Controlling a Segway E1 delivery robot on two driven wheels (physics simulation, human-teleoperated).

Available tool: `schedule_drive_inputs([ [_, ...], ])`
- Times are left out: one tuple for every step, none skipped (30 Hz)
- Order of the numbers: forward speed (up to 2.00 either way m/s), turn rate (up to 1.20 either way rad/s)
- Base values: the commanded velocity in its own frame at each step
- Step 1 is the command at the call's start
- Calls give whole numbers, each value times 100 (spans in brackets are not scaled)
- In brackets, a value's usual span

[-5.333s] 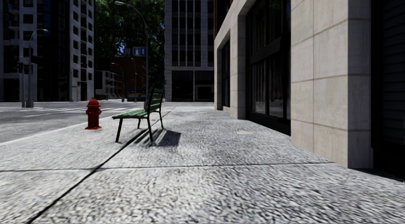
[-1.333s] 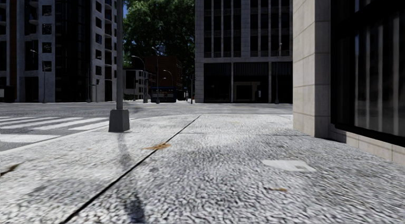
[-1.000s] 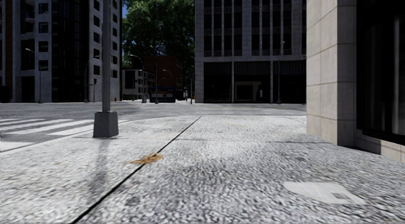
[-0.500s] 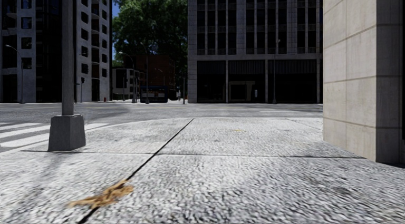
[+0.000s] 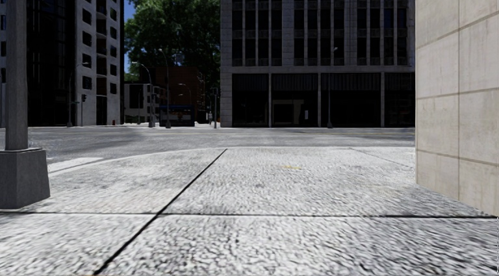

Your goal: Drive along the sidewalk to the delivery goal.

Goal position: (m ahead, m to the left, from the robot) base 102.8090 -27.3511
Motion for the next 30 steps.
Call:
schedule_drive_inputs([
  [133, -24],
  [133, -24],
  [133, -24],
  [133, -25],
  [133, -25],
  [133, -27],
  [133, -29],
  [133, -29],
  [132, -32],
  [132, -33],
  [132, -34],
  [132, -34],
  [132, -35],
  [133, -35],
  [133, -35],
  [133, -35],
  [133, -35],
  [133, -35],
  [133, -35],
  [133, -35],
  [133, -35],
  [133, -35],
  [133, -36],
  [133, -36],
  [133, -36],
  [133, -36],
  [133, -36],
  [133, -36],
  [137, -36],
  [145, -36],
])
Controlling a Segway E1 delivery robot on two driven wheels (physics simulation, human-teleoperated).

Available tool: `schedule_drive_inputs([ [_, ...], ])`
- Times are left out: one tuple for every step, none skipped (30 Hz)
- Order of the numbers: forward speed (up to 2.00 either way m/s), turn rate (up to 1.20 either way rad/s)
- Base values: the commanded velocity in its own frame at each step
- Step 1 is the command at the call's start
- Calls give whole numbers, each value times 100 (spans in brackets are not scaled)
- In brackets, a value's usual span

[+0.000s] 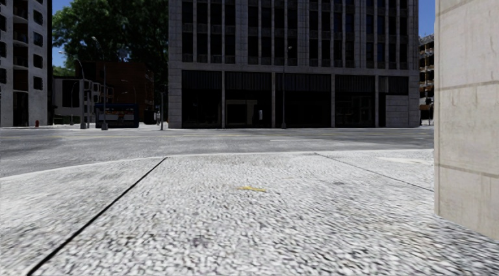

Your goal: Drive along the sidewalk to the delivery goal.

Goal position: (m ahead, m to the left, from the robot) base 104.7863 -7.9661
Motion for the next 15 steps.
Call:
schedule_drive_inputs([
  [147, -36],
  [147, -36],
  [147, -36],
  [147, -36],
  [147, -36],
  [147, -36],
  [147, -36],
  [147, -36],
  [149, -36],
  [150, -36],
  [150, -36],
  [151, -36],
  [153, -36],
  [155, -36],
  [155, -36],
])
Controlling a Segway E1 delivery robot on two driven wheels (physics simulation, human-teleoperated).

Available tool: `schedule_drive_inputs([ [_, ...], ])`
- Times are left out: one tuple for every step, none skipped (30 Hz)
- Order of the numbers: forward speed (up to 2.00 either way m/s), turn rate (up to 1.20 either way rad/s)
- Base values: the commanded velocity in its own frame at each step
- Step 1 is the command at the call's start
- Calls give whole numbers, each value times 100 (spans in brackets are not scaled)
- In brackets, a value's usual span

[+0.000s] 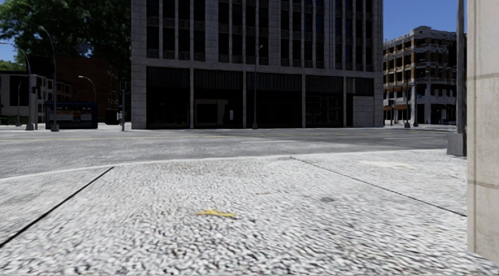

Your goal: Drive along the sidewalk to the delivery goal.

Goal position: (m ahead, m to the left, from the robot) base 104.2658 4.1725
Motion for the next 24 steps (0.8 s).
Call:
schedule_drive_inputs([
  [163, -36],
  [169, -36],
  [171, -36],
  [171, -36],
  [172, -36],
  [173, -36],
  [173, -36],
  [173, -36],
  [173, -36],
  [174, -36],
  [174, -36],
  [174, -36],
  [174, -38],
  [174, -41],
  [174, -44],
  [174, -44],
  [174, -47],
  [174, -49],
  [174, -49],
  [174, -50],
  [174, -51],
  [174, -53],
  [174, -53],
  [174, -62],
])
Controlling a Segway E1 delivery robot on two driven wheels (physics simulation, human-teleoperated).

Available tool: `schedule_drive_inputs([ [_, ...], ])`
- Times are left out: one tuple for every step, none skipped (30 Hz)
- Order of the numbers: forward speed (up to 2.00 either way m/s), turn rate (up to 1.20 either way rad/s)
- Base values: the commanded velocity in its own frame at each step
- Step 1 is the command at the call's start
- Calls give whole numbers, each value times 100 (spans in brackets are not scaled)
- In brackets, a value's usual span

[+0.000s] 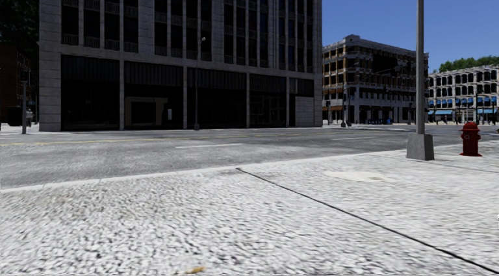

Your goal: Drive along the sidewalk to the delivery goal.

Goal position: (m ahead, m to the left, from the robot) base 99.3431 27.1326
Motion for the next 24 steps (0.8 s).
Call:
schedule_drive_inputs([
  [172, -66],
  [172, -66],
  [172, -66],
  [172, -67],
  [172, -67],
  [172, -67],
  [172, -67],
  [172, -67],
  [172, -67],
  [172, -67],
  [172, -67],
  [172, -67],
  [172, -67],
  [172, -67],
  [172, -67],
  [172, -67],
  [172, -67],
  [172, -67],
  [172, -67],
  [172, -67],
  [172, -67],
  [172, -67],
  [173, -67],
  [173, -67],
])
